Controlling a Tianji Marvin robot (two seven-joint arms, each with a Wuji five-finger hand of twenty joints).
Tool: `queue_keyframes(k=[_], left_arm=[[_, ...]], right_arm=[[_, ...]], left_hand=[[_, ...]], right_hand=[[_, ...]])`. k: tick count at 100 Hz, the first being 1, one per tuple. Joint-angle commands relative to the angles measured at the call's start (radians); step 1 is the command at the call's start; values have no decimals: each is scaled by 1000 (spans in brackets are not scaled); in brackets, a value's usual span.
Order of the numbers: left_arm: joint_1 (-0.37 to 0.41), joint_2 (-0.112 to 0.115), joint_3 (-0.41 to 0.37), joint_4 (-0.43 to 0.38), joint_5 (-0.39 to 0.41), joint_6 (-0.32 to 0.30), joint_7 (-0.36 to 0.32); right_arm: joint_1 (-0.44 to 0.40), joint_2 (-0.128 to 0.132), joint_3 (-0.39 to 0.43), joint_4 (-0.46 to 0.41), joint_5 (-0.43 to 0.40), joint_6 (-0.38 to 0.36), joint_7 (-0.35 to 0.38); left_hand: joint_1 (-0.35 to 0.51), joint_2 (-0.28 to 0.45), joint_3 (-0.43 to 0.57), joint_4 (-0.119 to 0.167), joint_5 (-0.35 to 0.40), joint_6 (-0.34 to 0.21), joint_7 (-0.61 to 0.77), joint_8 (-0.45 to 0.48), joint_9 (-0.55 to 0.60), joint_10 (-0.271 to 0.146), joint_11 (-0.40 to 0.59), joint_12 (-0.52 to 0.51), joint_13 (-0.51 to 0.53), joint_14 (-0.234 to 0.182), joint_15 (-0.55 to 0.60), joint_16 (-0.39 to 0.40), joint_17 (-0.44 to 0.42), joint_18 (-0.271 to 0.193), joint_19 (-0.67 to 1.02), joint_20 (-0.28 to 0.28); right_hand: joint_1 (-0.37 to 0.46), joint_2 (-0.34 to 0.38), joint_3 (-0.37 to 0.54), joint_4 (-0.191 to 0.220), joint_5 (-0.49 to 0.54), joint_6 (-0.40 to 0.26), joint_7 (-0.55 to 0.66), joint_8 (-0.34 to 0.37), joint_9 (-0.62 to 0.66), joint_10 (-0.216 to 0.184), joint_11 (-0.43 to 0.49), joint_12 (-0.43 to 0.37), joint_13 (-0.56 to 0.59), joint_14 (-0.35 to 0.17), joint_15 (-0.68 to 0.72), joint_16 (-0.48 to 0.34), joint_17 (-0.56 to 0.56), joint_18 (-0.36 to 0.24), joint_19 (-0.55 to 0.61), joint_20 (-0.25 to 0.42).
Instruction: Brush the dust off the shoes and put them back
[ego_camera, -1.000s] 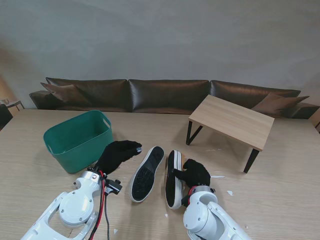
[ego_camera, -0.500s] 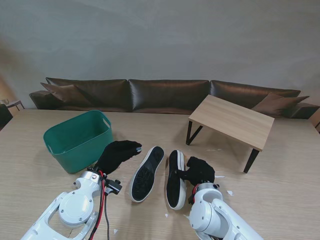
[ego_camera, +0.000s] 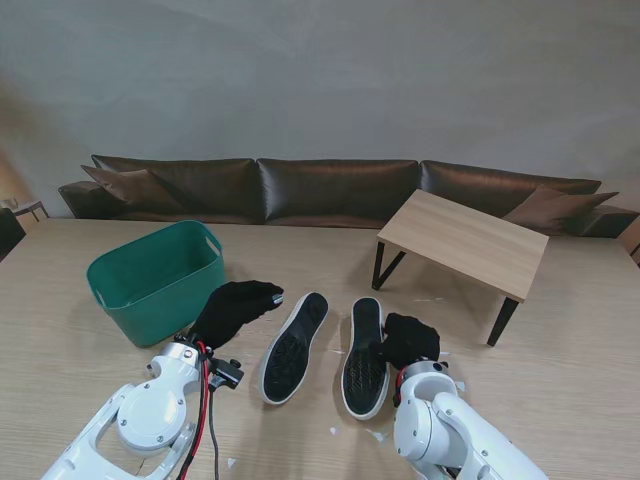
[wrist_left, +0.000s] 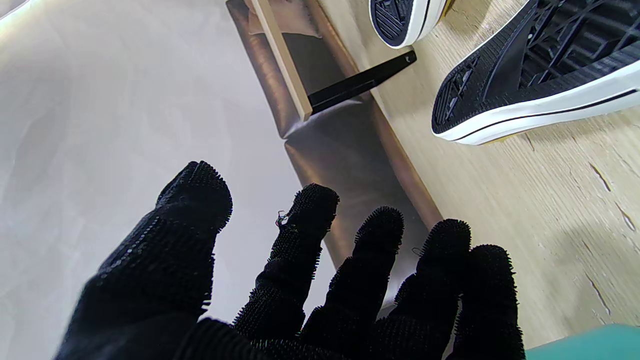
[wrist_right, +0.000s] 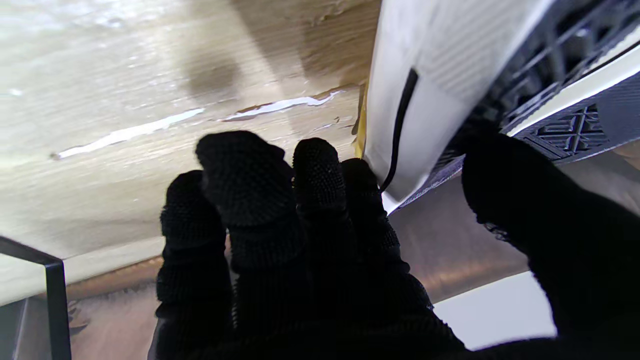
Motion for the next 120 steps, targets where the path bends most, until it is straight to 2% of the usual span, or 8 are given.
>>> queue_keyframes(k=[1, 48, 61, 79, 84, 93, 106, 120], left_arm=[[4, -2, -2, -4, -5, -2, -19], [3, -1, -1, -3, -2, 6, -24], [2, -1, 0, -1, -1, 7, -25], [0, -1, 3, 0, -3, 10, -26], [0, -1, 3, 1, -3, 11, -28], [0, 0, 4, 1, -5, 12, -30], [0, -1, 3, 1, -6, 12, -27], [1, -2, 3, -2, -9, 13, -25]], right_arm=[[0, 6, -4, 6, -10, 5, 28], [52, 24, -35, 45, -56, 12, 86], [63, 30, -47, 56, -68, 14, 107], [75, 40, -69, 65, -108, 9, 124], [77, 41, -75, 65, -116, 12, 124], [78, 40, -77, 64, -121, 16, 121], [71, 41, -72, 49, -135, 18, 111], [66, 44, -69, 26, -152, 37, 122]], left_hand=[[10, 39, -22, 40, 20, 0, 7, 6, 13, -3, 5, 8, -30, 7, -7, 12, 1, -35, -22, 16], [15, 47, -32, 41, 23, -2, 7, 6, 13, -4, 5, 8, -31, 6, -8, 11, 0, -33, -27, 15], [18, 47, -34, 41, 23, -3, 8, 7, 14, -3, 5, 8, -30, 8, -7, 12, 0, -34, -28, 16], [17, 48, -36, 41, 24, -4, 8, 7, 14, -3, 5, 8, -30, 7, -7, 12, 1, -34, -28, 16], [18, 48, -36, 42, 24, -5, 9, 7, 13, -3, 5, 8, -30, 7, -7, 12, 1, -34, -28, 16], [17, 50, -37, 42, 25, -2, 9, 7, 13, -2, 5, 8, -29, 6, -7, 12, 1, -34, -28, 16], [17, 55, -40, 42, 27, -1, 9, 7, 15, -2, 6, 8, -30, 8, -7, 12, 2, -32, -28, 17], [18, 60, -43, 42, 26, 2, 9, 7, 14, 0, 5, 8, -29, 9, -7, 12, 2, -32, -28, 18]], right_hand=[[60, -41, 20, -1, -24, -24, 22, 18, 4, -34, 17, -3, 40, -26, -4, -1, 104, -26, -7, -19], [100, -22, 58, -6, -6, -52, 44, 29, 18, -57, 17, 1, 54, -53, -10, 4, 120, -51, -6, -24], [147, -77, 57, -94, 8, -72, 47, 30, 34, -69, 18, 26, 64, -69, -8, 12, 133, -66, 2, -22], [167, -157, 57, -125, 15, -101, 49, 33, 27, -92, 16, 44, 57, -93, -7, 19, 135, -84, 8, -16], [157, -164, 63, -118, 11, -107, 45, 32, 12, -94, 12, 47, 39, -98, -15, 20, 121, -89, -1, -16], [102, -137, 65, -29, 1, -103, 35, 36, -26, -88, 5, 37, -16, -86, -49, 21, 75, -85, -35, -15], [18, -36, 12, -20, -32, -104, 16, 37, -89, -79, -15, 12, -103, -56, -121, 7, 6, -70, -74, -12], [-37, 4, -45, -7, -85, -87, -4, 38, -160, -71, -38, -9, -176, -35, -176, -5, -41, -64, -97, -6]])
